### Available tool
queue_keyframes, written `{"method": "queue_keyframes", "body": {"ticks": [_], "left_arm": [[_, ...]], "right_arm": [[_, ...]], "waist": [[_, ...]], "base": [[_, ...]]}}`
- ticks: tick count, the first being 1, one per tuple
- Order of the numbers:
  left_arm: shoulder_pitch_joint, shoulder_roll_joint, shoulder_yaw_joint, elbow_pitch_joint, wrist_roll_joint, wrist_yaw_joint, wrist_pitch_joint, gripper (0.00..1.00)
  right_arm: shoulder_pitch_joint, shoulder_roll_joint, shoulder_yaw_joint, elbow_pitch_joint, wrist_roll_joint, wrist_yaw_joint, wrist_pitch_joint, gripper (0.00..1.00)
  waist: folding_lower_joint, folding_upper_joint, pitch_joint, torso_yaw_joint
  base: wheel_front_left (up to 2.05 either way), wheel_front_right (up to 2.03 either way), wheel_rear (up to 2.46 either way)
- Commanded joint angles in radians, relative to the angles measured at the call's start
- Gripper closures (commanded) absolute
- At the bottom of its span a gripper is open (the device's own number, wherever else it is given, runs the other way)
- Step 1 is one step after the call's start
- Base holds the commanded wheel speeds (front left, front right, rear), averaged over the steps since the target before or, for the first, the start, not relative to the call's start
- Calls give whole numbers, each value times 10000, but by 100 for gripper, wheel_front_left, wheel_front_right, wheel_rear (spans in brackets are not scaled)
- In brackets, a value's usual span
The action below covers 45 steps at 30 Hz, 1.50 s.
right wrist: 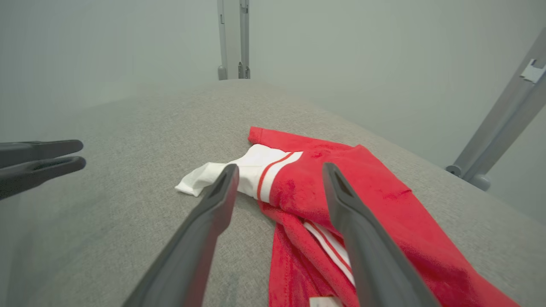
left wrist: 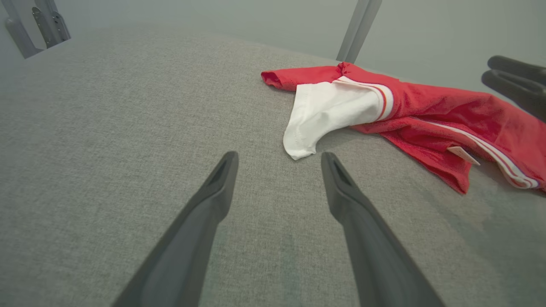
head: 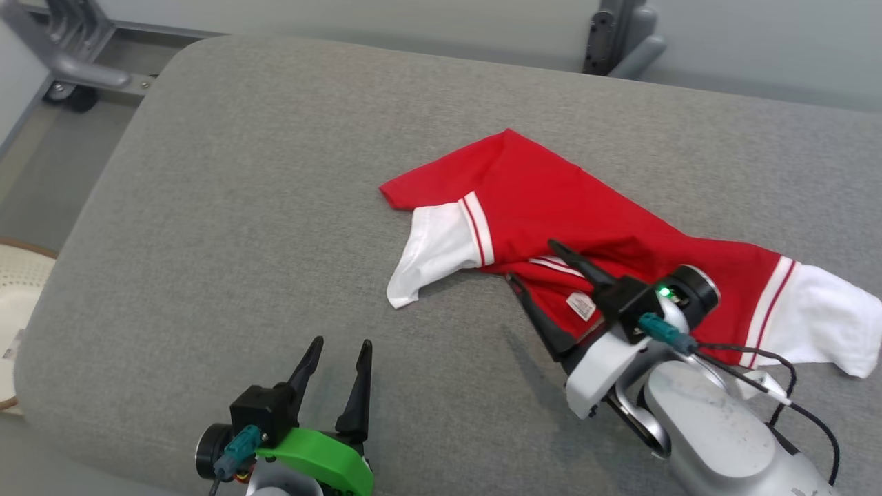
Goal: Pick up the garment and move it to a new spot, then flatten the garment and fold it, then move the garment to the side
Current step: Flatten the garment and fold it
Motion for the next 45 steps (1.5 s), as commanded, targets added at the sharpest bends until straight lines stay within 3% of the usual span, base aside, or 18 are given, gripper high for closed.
{"method": "queue_keyframes", "body": {"ticks": [1, 6, 10, 20, 21, 23, 24, 29, 33, 38, 45], "left_arm": [[127, 33, -1, -14, -100, 28, 0, 0], [261, 29, -291, -85, -259, 78, -1, 0], [359, 30, -379, -115, -452, 179, 0, 0], [398, 29, -471, -368, -704, 380, 0, 0], [382, 29, -488, -397, -752, 381, 0, 0], [341, 29, -543, -430, -744, 402, 0, 0], [321, 29, -561, -435, -748, 407, 0, 0], [243, 29, -617, -411, -831, 425, 0, 0], [182, 30, -647, -336, -802, 371, 0, 0], [27, 30, -720, -304, -724, 302, 0, 0], [-158, 30, -844, -300, -620, 189, -1, 0]], "right_arm": [[-248, 9, 335, 204, 136, -11, -27, 0], [-1249, -235, 1853, 1464, 363, -13, 9, 0], [-1941, -311, 2502, 2433, 328, -13, 43, 0], [-3158, -207, 3409, 4228, 35, -13, 214, 0], [-3290, -179, 3433, 4415, -31, -13, 247, 24], [-3470, -123, 3415, 4788, -81, -13, 322, 85], [-3543, -91, 3429, 4949, -116, -13, 329, 100], [-3922, -20, 3179, 5297, -12, -13, 150, 100], [-4357, -314, 2206, 4874, 340, -14, -14, 100], [-4912, -1585, -24, 4030, 382, -14, -20, 100], [-5449, -3310, -2412, 4964, -443, -14, -23, 100]], "waist": [[0, 0, 108, 950], [0, 0, 278, 1834], [0, 0, 376, 2283], [0, 0, 662, 2486], [0, 0, 698, 2489], [0, 0, 748, 2490], [0, 0, 766, 2490], [0, 0, 797, 2469], [0, 0, 772, 2364], [0, 0, 803, 2217], [0, 0, 958, 2259]], "base": [[0, 0, 0], [0, 0, 0], [0, 0, 0], [0, 0, 0], [0, 0, 0], [0, 0, 0], [0, 0, 0], [0, 0, 0], [0, 0, 0], [0, 0, 0], [0, 0, 0]]}}
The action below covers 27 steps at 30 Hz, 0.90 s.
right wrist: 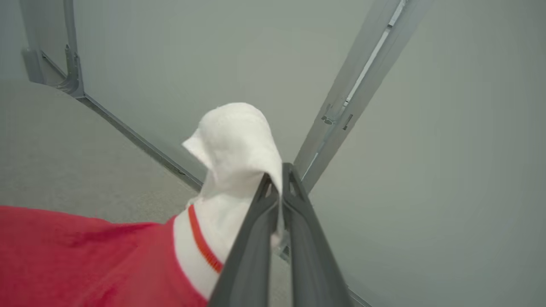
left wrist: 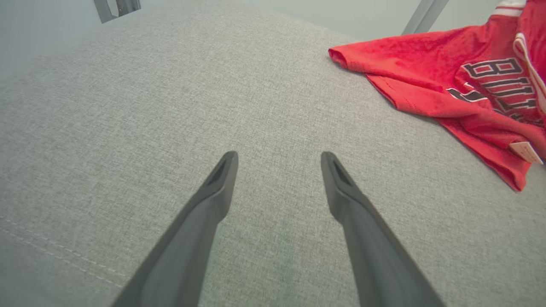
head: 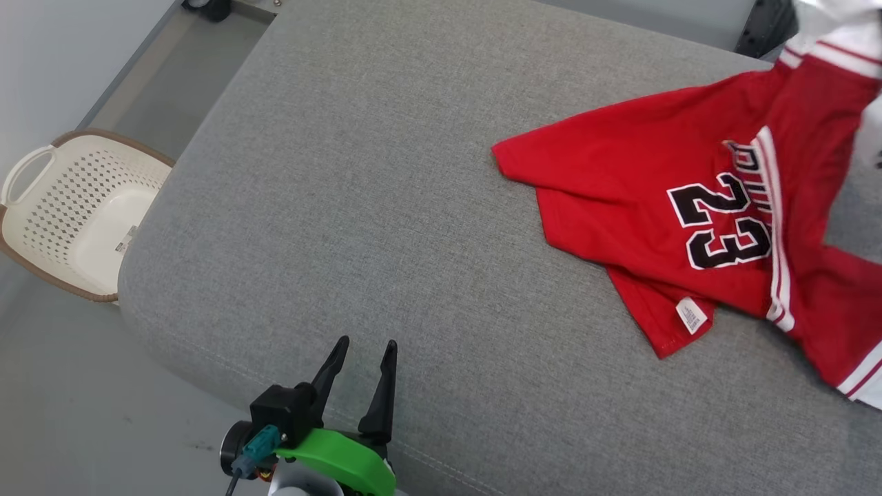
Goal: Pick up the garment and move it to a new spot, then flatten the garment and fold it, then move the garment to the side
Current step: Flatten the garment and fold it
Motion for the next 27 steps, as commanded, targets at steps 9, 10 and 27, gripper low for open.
{"method": "queue_keyframes", "body": {"ticks": [9, 10, 27], "left_arm": [[-336, 29, -96, 29, 253, -56, 2, 0], [-337, 26, -69, 50, 265, -66, 1, 0], [-513, 29, 285, 185, 775, -264, 1, 0]], "right_arm": [[-144, -813, -3829, 1640, -1752, -9, -21, 0], [44, -711, -4094, 1503, -1874, -16, -22, 0], [4495, 2546, -4441, -2826, -1044, -16, -26, 0]], "waist": [[0, 0, 130, -213], [0, 0, 112, -335], [0, 0, -611, -2795]], "base": [[0, 0, 0], [0, 0, 0], [0, 0, 0]]}}
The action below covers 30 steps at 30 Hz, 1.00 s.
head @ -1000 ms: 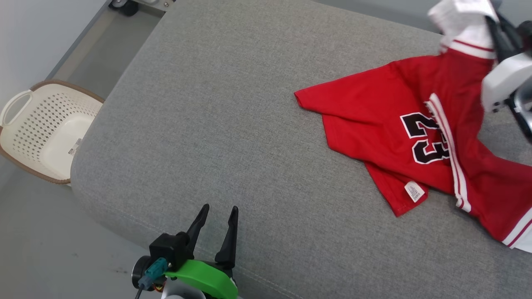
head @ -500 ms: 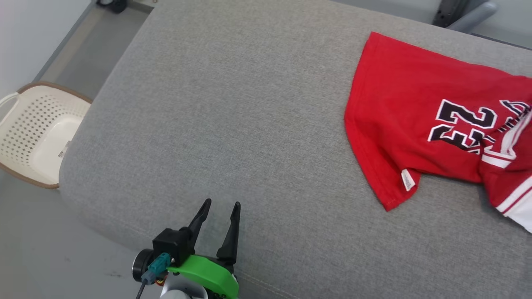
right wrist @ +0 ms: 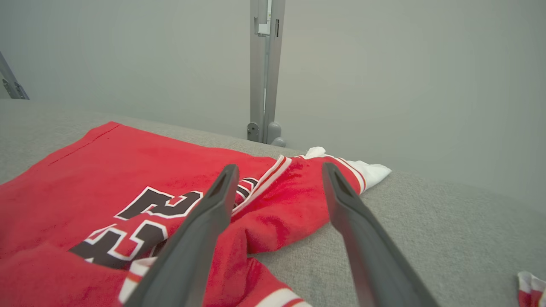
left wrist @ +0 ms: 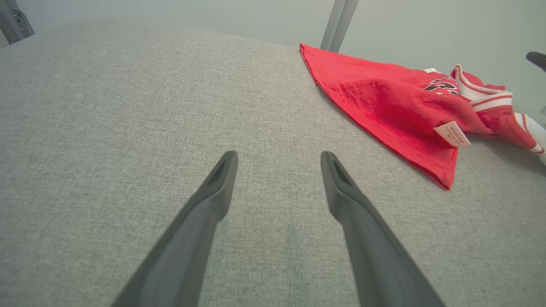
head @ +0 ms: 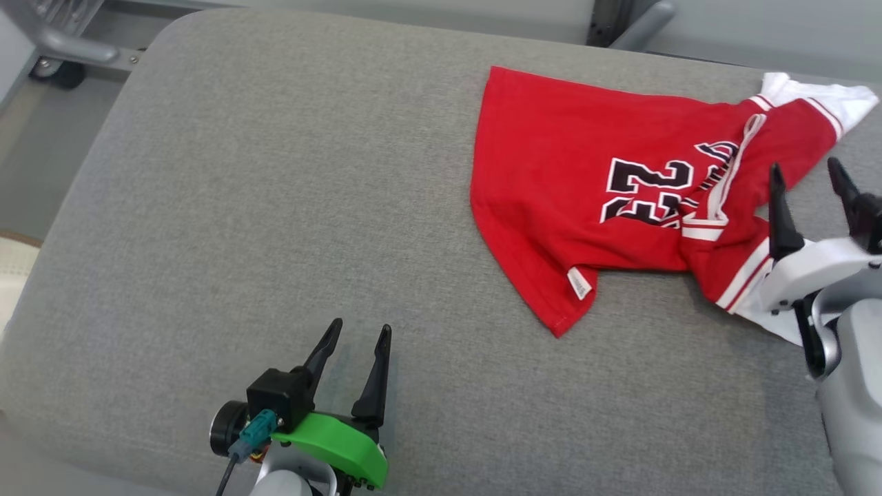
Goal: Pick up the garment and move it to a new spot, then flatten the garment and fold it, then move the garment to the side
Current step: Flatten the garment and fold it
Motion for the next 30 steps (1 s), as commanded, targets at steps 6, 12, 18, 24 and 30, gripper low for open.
{"method": "queue_keyframes", "body": {"ticks": [6, 12, 18, 24, 30], "left_arm": [[-65, 35, 10, 129, 256, -151, 3, 0], [-278, 36, -335, 317, 183, -265, 3, 0], [-738, 42, -974, 825, -234, -443, 1, 0], [-1128, 47, -1014, 1411, -118, -497, 1, 0], [-1375, 50, -817, 2141, 232, -495, 3, 1]], "right_arm": [[1547, 700, 517, -1140, 575, -15, -28, 0], [2090, 1002, 805, -1621, 684, -15, -28, 0], [1904, 922, 877, -1865, 768, -15, -27, 0], [1745, 1060, 825, -2085, 859, -15, -27, 0], [1796, 1184, 670, -2111, 899, -15, -27, 0]], "waist": [[0, 0, -555, -1773], [0, 0, -292, -2887], [0, 0, 106, -3992], [0, 0, 456, -4860], [0, 0, 675, -5234]], "base": [[0, 0, 0], [0, 0, 0], [0, 0, 0], [0, 0, 0], [0, 0, 0]]}}
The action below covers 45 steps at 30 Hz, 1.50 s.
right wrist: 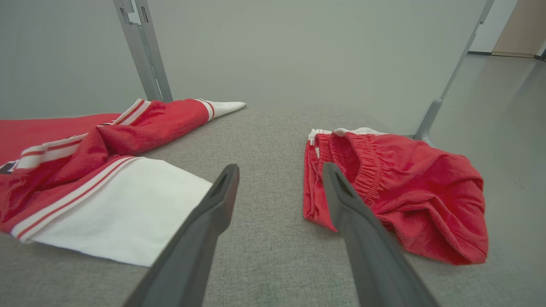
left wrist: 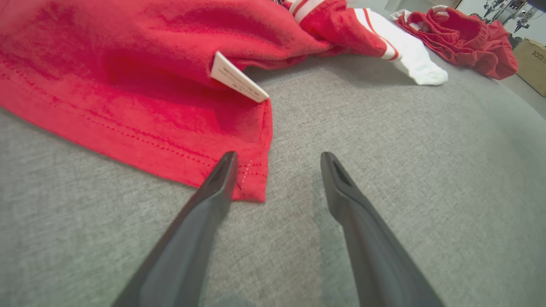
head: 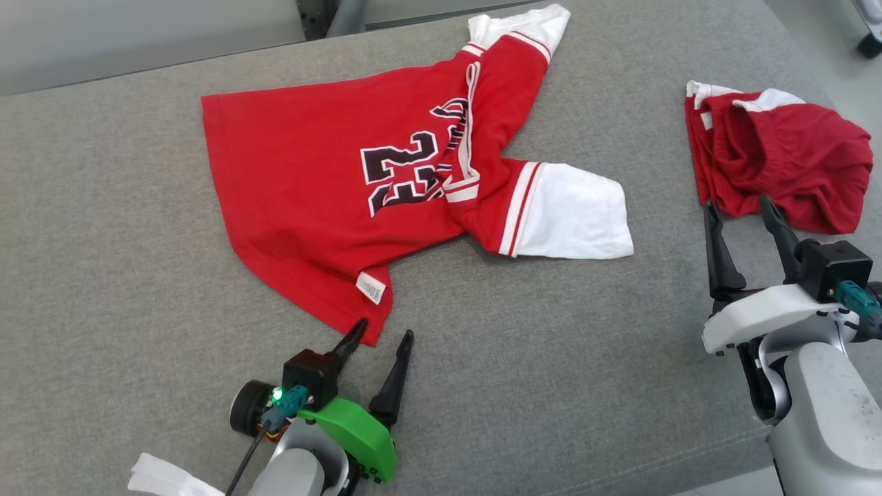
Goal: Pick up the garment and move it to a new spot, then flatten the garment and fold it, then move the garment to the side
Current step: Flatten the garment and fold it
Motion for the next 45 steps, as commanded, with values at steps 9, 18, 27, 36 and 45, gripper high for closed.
{"method": "queue_keyframes", "body": {"ticks": [9, 18, 27, 36, 45], "left_arm": [[81, 81, 507, 1141, 121, 388, 82, 100], [759, 112, 1155, 500, 746, 723, 33, 100], [1756, 662, 2172, 19, 1493, 599, 7, 100], [2309, 751, 3175, -220, 1669, 782, 7, 0], [2858, 356, 4087, -1004, 1726, 845, 3, 0]], "right_arm": [[201, 58, -314, -25, 50, -15, -25, 0], [799, 280, -386, 341, 176, -15, -27, 0], [1480, 638, -379, 717, 228, -15, -27, 0], [1999, 747, -340, 870, 174, -15, -25, 0], [2413, 892, -181, 623, 120, -15, -27, 0]], "waist": [[0, 0, 134, -94], [0, 0, -825, 1349], [0, 0, -1805, 2049], [0, 0, -2317, 1709], [0, 0, -2504, 1500]], "base": [[0, 0, 0], [0, 0, 0], [0, 0, 0], [0, 0, 0], [0, 0, 0]]}}
